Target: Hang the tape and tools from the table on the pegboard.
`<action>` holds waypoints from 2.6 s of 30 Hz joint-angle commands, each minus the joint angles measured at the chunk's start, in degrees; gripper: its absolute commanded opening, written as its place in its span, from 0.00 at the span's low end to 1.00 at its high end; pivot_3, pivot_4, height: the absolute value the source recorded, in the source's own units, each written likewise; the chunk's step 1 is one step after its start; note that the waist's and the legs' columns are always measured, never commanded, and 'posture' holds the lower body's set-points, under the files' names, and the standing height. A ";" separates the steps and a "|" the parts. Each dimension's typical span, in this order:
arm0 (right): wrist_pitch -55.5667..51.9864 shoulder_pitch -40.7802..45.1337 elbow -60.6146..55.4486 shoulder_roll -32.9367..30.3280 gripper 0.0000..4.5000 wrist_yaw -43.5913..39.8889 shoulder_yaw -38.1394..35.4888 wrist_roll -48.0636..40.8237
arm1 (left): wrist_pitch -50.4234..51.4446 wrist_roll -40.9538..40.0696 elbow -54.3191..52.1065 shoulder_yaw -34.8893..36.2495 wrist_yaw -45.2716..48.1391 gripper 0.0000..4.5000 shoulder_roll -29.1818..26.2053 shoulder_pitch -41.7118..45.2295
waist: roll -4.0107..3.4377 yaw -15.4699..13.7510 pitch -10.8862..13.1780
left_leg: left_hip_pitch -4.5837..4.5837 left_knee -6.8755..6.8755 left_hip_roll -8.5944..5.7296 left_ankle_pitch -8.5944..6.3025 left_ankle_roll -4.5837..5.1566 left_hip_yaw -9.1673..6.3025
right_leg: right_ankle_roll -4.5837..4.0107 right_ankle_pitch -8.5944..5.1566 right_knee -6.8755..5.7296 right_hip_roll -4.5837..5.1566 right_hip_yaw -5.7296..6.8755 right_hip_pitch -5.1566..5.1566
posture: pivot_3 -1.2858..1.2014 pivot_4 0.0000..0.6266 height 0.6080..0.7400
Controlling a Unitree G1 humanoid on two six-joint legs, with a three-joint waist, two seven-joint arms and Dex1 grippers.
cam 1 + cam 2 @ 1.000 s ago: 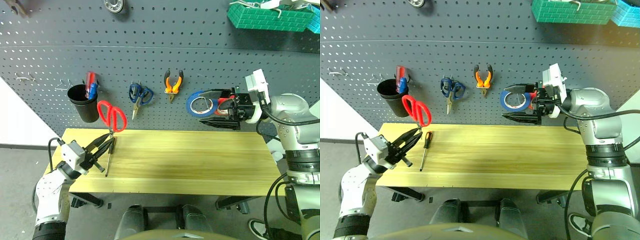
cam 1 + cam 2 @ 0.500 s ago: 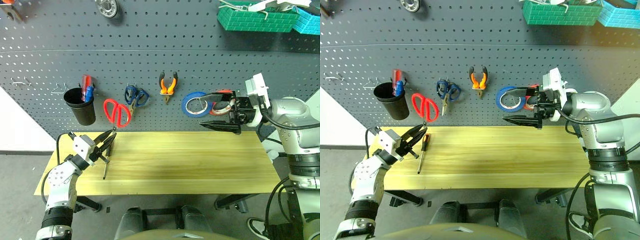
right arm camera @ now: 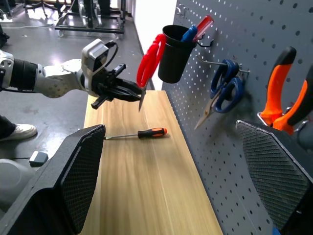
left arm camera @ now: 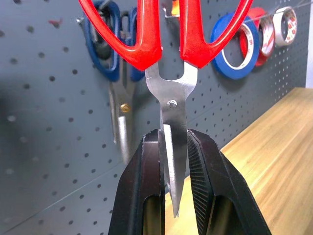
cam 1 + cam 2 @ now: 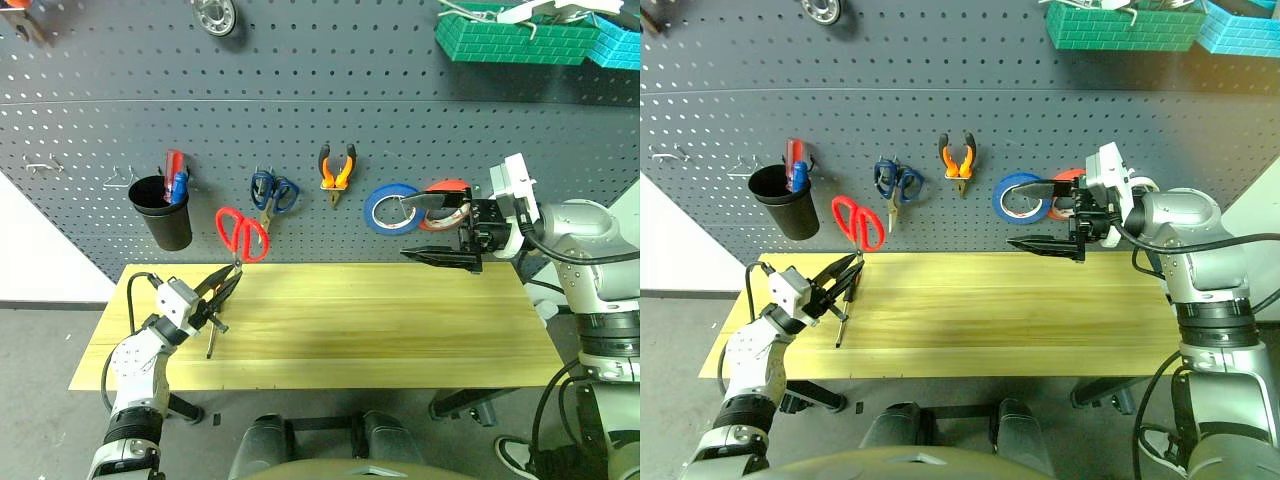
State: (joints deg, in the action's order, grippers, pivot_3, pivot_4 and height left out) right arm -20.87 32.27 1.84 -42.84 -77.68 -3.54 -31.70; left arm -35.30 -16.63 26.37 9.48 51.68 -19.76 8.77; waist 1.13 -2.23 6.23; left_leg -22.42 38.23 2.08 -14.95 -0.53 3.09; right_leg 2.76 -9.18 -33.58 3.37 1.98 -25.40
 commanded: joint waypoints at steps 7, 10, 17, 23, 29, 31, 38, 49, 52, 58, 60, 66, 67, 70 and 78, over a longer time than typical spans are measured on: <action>0.87 0.85 -1.09 -0.78 1.00 -0.49 -1.01 -0.15 | 20.58 2.51 -27.65 -4.66 -12.82 0.08 -0.36 0.83 | -0.20 0.19 -0.12 | 0.09 0.00 -0.02 0.00 0.01 0.04 | 0.02 -0.01 0.01 -0.04 -0.08 0.05 | 0.54 0.07 1.00; 0.89 0.58 -1.31 -0.89 1.00 -0.50 -1.00 -0.06 | 22.85 2.47 -28.90 -4.52 -14.02 0.08 -0.69 0.09 | -0.20 0.08 -0.12 | 0.11 0.00 0.04 0.00 0.01 -0.04 | 0.00 -0.01 -0.02 -0.16 -0.06 0.04 | 0.54 0.07 1.00; 1.07 -0.05 -1.60 -1.09 1.00 -0.47 -0.99 0.16 | 31.09 2.94 -31.40 -3.74 -18.88 0.08 -1.52 0.79 | -0.20 0.07 -0.12 | 0.09 0.00 0.06 0.00 0.01 -0.03 | -0.01 -0.01 0.00 -0.16 -0.07 0.04 | 0.54 0.07 1.00; 1.09 0.61 -1.14 -1.14 1.00 -0.78 -0.92 0.35 | 36.86 3.77 -29.95 -4.62 -20.81 0.08 -1.69 0.37 | -0.20 0.07 -0.12 | 0.08 -0.01 0.06 0.00 0.01 -0.03 | -0.01 -0.01 0.03 -0.16 -0.06 0.03 | 0.54 0.07 1.00; 0.27 2.06 -0.38 -1.08 1.00 -1.37 -0.87 -0.13 | 36.90 4.67 -25.04 -5.90 -20.43 0.08 -0.88 0.37 | -0.21 0.06 -0.12 | 0.08 0.00 0.06 0.00 0.00 -0.04 | -0.01 -0.01 0.02 -0.16 -0.06 0.03 | 0.54 0.07 1.00; 0.37 2.74 0.27 -0.93 1.00 -1.55 -0.62 0.14 | 35.87 4.84 -22.63 -6.18 -20.24 0.08 -0.43 0.53 | -0.21 0.05 -0.12 | 0.08 0.00 0.06 0.00 0.00 -0.03 | -0.01 -0.01 0.03 -0.16 -0.06 0.03 | 0.54 0.08 1.00; 0.30 3.66 0.56 -0.78 1.00 -1.72 -0.25 0.36 | 33.42 6.37 -21.45 -8.93 -19.59 0.08 1.22 -0.05 | -0.20 0.01 -0.11 | 0.05 -0.01 0.06 0.00 0.00 -0.03 | -0.01 -0.02 0.07 -0.14 -0.06 0.02 | 0.53 0.08 1.00; -0.28 1.63 -1.25 -1.67 1.00 -1.13 -1.13 0.01 | 59.20 7.14 -45.85 -11.87 -28.78 0.08 2.57 7.59 | -0.29 0.40 -0.15 | 0.02 -0.01 -0.01 -0.01 0.00 -0.04 | 0.01 -0.02 0.19 -0.08 -0.08 0.10 | 0.53 0.09 1.00; -0.18 1.14 -1.58 -1.61 1.00 -0.93 -1.10 -0.04 | 62.03 7.40 -45.63 -11.66 -30.14 0.08 2.81 9.73 | -0.29 1.44 -0.12 | 0.08 -0.09 -0.03 -0.02 0.05 -0.02 | 0.05 -0.05 0.18 -0.13 -0.14 0.10 | 0.53 0.08 1.00; -0.09 1.19 -1.52 -1.66 1.00 -1.01 -0.95 -0.06 | 64.19 7.56 -47.57 -12.18 -30.23 0.08 1.73 9.77 | -0.28 1.69 -0.12 | 0.11 -0.07 -0.03 -0.01 0.06 -0.21 | 0.03 -0.04 0.08 -0.26 -0.14 0.07 | 0.52 0.08 1.00; -0.12 1.07 -1.68 -1.69 1.00 -1.07 -0.94 -0.13 | 64.76 7.52 -49.74 -12.40 -30.20 0.08 1.11 7.79 | -0.28 1.71 -0.12 | 0.11 -0.07 -0.03 -0.01 0.05 -0.22 | 0.02 -0.04 0.08 -0.26 -0.14 0.07 | 0.53 0.08 1.00; -0.34 0.63 -2.07 -1.97 1.00 -1.51 -0.84 -0.25 | 65.37 7.98 -55.22 -12.71 -30.36 0.08 -0.82 2.29 | -0.27 1.62 -0.10 | 0.07 -0.08 -0.03 -0.02 0.05 -0.20 | 0.02 -0.05 0.13 -0.26 -0.18 0.04 | 0.53 0.08 1.00; -0.29 0.63 -1.97 -2.00 1.00 -1.64 -0.78 -0.19 | 65.84 8.10 -56.15 -12.26 -30.72 0.08 -1.08 1.36 | -0.27 1.55 -0.10 | 0.07 -0.08 -0.03 -0.02 0.05 -0.20 | 0.02 -0.05 0.13 -0.25 -0.18 0.05 | 0.53 0.08 1.00; 0.02 0.86 -1.42 -1.90 1.00 -1.91 -0.50 0.15 | 67.18 8.13 -58.43 -10.59 -32.31 0.08 -1.12 -1.11 | -0.27 1.56 -0.10 | 0.09 -0.06 -0.03 -0.02 0.05 -0.21 | 0.02 -0.05 0.13 -0.24 -0.18 0.06 | 0.53 0.09 1.00; 0.41 0.95 -1.21 -1.52 1.00 -2.29 0.08 0.75 | 72.49 7.77 -59.13 -7.50 -37.15 0.08 0.54 -3.16 | -0.26 1.53 -0.09 | 0.08 -0.07 -0.03 -0.02 0.04 -0.23 | 0.02 -0.05 0.14 -0.24 -0.17 0.06 | 0.54 0.09 1.00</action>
State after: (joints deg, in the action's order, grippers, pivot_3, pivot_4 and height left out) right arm -20.97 32.42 1.60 -43.94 -79.75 -3.02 -30.59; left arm 36.61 -8.89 -31.23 0.09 15.71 -19.41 5.17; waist 0.87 -0.70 6.14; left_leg -22.34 38.16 2.04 -14.97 -0.48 2.86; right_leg 2.78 -9.23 -33.43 3.12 1.81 -25.34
